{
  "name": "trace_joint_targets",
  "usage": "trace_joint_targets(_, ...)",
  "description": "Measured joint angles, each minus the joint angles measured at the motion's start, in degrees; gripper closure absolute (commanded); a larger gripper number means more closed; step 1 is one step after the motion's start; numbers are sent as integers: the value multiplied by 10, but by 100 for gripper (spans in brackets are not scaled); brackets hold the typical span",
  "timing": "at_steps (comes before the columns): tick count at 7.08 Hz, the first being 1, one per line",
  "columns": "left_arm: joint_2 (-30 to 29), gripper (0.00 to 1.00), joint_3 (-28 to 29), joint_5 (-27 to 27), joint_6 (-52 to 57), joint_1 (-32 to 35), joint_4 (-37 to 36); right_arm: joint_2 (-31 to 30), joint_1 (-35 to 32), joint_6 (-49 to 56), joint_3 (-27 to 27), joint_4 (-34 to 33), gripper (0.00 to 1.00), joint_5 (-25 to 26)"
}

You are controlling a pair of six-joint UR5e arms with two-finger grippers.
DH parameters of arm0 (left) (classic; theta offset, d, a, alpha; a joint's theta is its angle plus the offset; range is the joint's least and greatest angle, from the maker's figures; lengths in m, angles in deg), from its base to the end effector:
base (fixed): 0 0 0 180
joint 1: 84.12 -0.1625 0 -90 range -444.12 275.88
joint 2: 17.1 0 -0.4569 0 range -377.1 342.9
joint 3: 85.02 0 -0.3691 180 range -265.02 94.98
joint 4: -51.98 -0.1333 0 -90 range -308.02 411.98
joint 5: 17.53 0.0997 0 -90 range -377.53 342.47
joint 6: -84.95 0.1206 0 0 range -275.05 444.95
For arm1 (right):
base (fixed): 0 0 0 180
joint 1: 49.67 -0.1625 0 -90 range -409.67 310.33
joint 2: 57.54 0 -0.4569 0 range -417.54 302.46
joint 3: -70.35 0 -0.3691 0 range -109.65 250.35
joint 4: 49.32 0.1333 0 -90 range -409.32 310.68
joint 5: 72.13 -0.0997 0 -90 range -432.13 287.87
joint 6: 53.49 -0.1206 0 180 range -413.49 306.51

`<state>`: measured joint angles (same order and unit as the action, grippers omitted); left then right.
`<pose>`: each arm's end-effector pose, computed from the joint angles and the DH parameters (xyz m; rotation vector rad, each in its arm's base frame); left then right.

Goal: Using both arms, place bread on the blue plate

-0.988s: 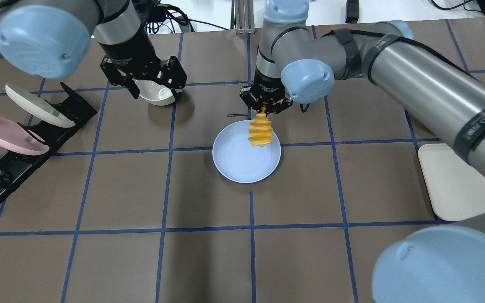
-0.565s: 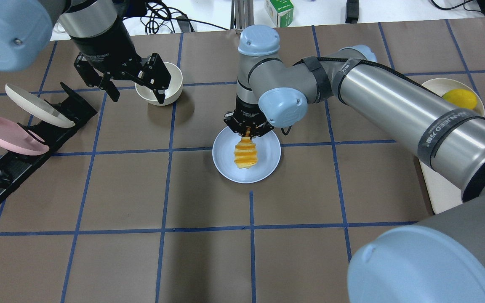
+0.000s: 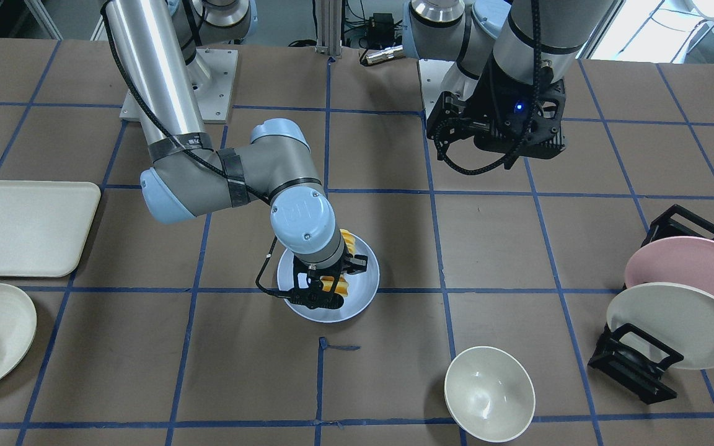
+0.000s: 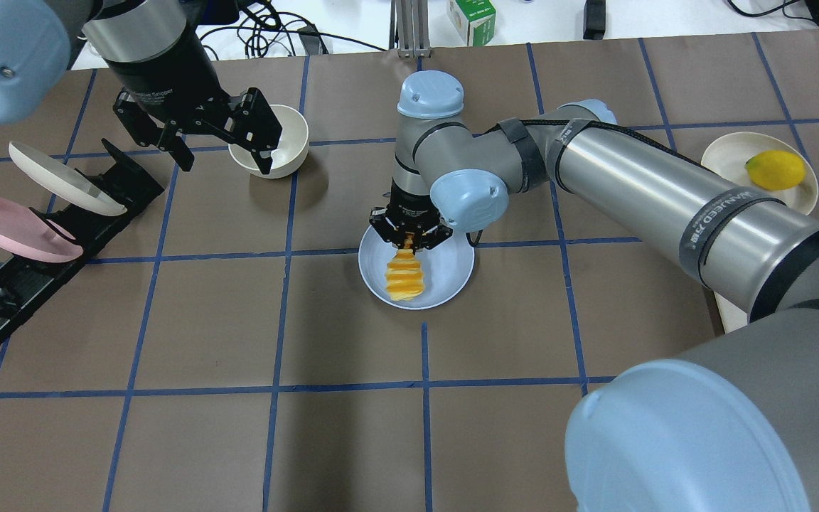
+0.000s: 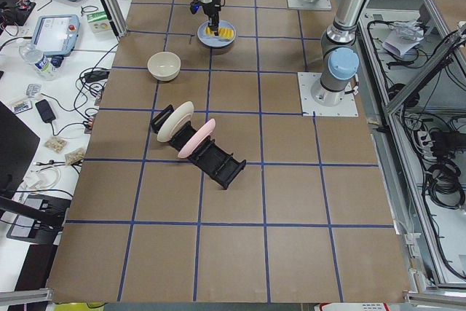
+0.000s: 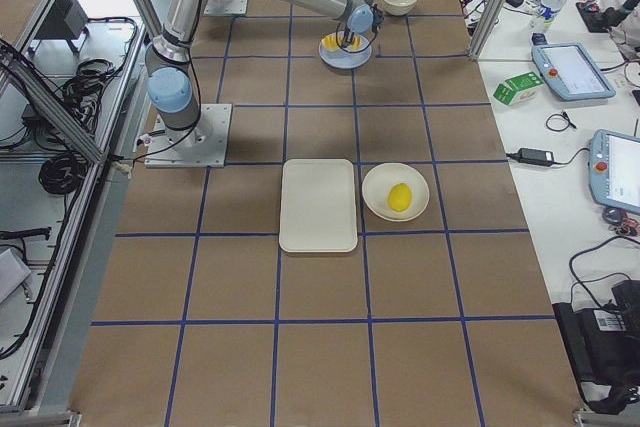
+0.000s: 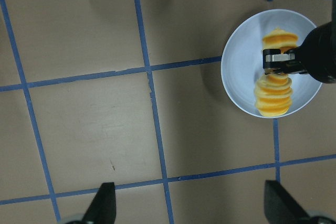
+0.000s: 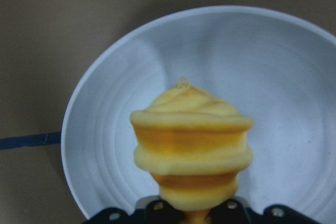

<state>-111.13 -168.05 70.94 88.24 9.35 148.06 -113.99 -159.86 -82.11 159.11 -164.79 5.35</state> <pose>-0.1661 -0.4845 0.5114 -0.1824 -3.1085 -0.0854 0.3738 -0.5545 0.2172 0.2383 2.9679 0.2970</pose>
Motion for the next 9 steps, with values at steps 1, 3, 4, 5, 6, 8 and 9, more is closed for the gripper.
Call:
trace_joint_targets(1,0,0,0,0,0,0,0,3,0,1,0,-11,0,-1)
trace_joint_targets(3,3,0,1,-1,0,0,-2,3,2,2,-3,-22,0,3)
trace_joint_targets(4,5,0,2,-3,-1,0,-3,-2,7,3,-6,-22,0,4)
trace_joint_targets(5,7,0,2,-3,0,0,-4,-16,18,4,-7,-20,0,5)
trace_joint_targets(6,9,0,1,-2,1,0,-4,-44,36,4,-7,-6,0,7)
trace_joint_targets(8,9,0,0,-2,2,-1,-5,-106,93,47,-12,69,0,17)
trace_joint_targets(9,9,0,0,-1,2,-1,-5,-141,132,106,-16,118,0,37)
